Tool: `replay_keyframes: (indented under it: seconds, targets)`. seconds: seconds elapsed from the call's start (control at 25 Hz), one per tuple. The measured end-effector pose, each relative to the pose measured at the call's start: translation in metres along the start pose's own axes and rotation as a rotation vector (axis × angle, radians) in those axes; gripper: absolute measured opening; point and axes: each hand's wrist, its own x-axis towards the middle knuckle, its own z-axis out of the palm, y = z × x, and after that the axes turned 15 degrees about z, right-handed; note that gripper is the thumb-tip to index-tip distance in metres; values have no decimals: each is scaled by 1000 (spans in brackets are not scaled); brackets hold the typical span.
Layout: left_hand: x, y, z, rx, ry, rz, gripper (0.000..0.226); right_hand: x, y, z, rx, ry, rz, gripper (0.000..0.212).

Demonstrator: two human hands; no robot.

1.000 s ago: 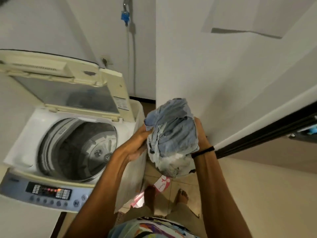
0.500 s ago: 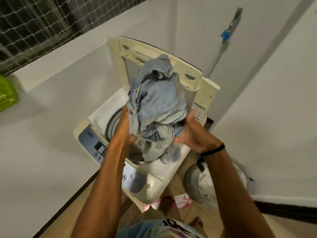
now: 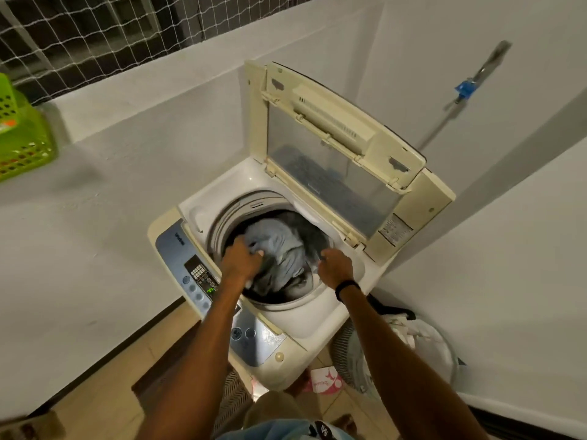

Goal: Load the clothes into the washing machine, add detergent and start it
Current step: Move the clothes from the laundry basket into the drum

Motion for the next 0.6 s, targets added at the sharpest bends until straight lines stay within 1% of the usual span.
replay_keyframes:
  seconds: [0.04, 0.08, 0.12, 0.24, 0.28, 0.32, 0.4, 0.48, 0.52, 0.6]
  targets:
    - [-9, 3, 15, 0, 9, -36, 50, -6, 13, -3, -9, 44, -30, 24]
    - [-21, 11, 32, -8, -6, -26, 37, -11, 27, -5, 27, 64, -25, 23]
    - [-35, 25, 49, -16, -35, 13, 27, -17, 44, -6, 122, 47, 26, 23]
    - [-71, 54, 120, -121, -114, 173, 15, -22, 107, -2, 517, -22, 229, 19]
    - [-83, 64, 143, -150, -141, 185, 14, -18, 133, 5, 574, -23, 283, 17]
    - [-93, 69, 167, -171, -179, 168, 14, -19, 158, 9, 587, -26, 335, 15]
    - [-113, 76, 217, -112, -343, 158, 13, -32, 205, 7, 586, -73, 426, 13]
    - [-128, 65, 264, -19, -496, 122, 14, -45, 253, 10, 486, -192, 504, 15]
    - [-134, 53, 285, 21, -543, 78, 17, -49, 280, 13, 443, -261, 552, 14]
    - [-149, 18, 332, 173, -585, -35, 13, -49, 345, 34, 375, -365, 629, 9]
